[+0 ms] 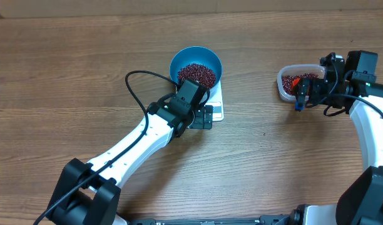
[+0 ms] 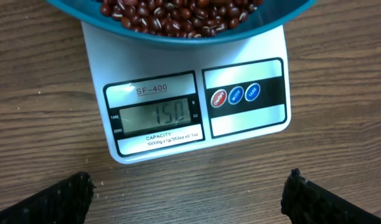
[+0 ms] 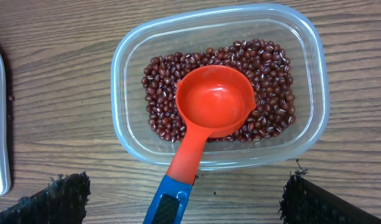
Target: Scoop item into bowl and weigh 150g on scale
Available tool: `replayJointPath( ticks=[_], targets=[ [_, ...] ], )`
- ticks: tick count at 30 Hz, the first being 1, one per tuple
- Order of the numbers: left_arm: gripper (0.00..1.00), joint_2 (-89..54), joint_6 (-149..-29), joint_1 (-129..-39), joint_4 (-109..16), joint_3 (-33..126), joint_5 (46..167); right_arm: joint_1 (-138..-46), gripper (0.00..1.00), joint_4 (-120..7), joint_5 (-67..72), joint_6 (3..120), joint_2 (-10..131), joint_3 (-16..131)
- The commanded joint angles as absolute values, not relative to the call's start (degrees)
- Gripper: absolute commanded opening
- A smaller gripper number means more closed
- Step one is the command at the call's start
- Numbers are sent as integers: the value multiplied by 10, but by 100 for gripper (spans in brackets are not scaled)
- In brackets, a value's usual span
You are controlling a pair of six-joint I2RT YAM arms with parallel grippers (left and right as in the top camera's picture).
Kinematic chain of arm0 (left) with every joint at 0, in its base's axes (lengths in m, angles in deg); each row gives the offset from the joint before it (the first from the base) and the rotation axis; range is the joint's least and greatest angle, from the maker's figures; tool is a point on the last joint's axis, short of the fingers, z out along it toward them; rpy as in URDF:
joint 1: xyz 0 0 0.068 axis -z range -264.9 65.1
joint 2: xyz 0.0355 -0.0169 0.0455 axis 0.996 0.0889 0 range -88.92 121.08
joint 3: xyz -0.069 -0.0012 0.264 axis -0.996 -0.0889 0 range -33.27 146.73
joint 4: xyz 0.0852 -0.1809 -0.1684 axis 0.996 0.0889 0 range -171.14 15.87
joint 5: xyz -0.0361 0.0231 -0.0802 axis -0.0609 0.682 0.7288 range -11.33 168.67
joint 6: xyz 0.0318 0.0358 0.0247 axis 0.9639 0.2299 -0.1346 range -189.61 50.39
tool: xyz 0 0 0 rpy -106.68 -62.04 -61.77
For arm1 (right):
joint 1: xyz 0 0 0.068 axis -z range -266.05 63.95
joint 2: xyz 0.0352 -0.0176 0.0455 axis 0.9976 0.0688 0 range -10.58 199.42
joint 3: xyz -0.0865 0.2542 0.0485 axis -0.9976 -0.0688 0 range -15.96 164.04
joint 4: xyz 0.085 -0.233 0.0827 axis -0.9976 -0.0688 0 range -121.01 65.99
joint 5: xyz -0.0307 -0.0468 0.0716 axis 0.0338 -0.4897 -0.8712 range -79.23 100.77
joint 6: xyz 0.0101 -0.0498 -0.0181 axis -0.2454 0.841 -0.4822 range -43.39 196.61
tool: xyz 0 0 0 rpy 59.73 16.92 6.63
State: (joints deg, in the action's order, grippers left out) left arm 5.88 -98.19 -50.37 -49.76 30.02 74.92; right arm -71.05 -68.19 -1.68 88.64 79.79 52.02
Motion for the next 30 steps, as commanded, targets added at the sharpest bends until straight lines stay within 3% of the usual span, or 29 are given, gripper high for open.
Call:
replayJointPath(
  ticks=[1,13,22,30],
  targets=[
    [100,59,-970,-504,-506,298,735,-710,100,-679,-13,889,794,536],
    [99,-71,-786,-511,-543,297,738,-710,100,-678,-13,889,794,536],
    [99,-214,-725,-570,-571,253,779,-710,100,-678,-13,889,794,536],
    [100,-332,-724,-666,-755,83,866,-710,100,-679,-13,889,794,536]
  ],
)
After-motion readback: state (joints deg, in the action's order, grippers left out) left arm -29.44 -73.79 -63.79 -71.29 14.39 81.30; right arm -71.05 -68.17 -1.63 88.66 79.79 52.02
